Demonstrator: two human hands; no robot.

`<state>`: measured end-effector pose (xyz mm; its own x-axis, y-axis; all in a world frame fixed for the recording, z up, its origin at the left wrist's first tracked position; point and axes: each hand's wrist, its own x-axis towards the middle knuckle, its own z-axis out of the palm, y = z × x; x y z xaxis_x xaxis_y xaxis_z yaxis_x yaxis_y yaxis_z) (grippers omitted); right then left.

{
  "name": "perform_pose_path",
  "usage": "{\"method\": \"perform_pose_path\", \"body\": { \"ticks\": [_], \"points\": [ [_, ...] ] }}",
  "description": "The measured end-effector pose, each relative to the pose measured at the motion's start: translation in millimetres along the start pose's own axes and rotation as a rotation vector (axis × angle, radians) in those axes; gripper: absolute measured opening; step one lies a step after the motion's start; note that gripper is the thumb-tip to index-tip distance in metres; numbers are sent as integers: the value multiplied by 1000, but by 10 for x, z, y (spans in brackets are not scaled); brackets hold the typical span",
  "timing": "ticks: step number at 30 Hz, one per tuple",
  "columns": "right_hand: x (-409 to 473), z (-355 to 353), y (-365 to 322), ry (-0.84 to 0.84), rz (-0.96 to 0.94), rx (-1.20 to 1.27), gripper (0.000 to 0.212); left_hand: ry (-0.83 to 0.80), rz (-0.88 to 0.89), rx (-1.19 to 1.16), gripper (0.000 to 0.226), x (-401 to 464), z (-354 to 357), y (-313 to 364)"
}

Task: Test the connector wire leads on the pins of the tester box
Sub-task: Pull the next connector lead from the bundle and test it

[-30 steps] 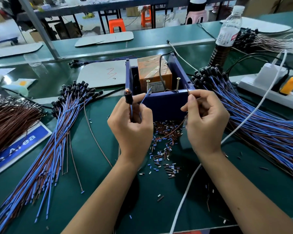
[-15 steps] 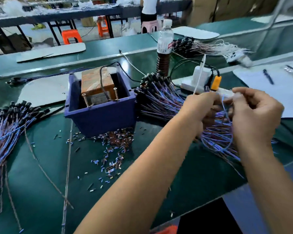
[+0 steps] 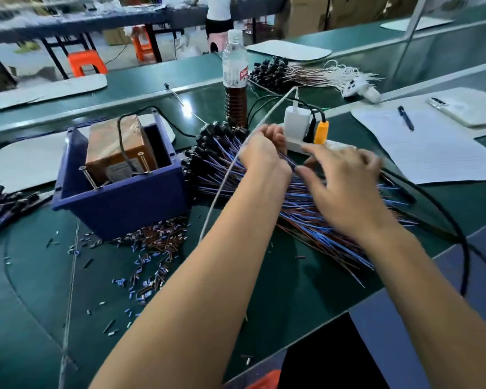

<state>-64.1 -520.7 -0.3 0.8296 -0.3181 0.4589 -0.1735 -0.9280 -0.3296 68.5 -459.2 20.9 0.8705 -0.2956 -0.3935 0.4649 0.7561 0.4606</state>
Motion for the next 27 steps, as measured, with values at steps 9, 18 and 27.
{"method": "perform_pose_path", "body": {
  "ticks": [9, 18, 27],
  "points": [
    [131, -31, 46, 199, -118, 202, 4, 75, 441, 371, 27, 26, -203, 622],
    [-22, 205, 125, -35, -43, -5, 10, 291, 794, 1743, 55, 55, -523, 675],
    [-26, 238, -569, 291, -271, 295, 10, -40, 619, 1753, 52, -530, -867, 1025]
  ]
}}
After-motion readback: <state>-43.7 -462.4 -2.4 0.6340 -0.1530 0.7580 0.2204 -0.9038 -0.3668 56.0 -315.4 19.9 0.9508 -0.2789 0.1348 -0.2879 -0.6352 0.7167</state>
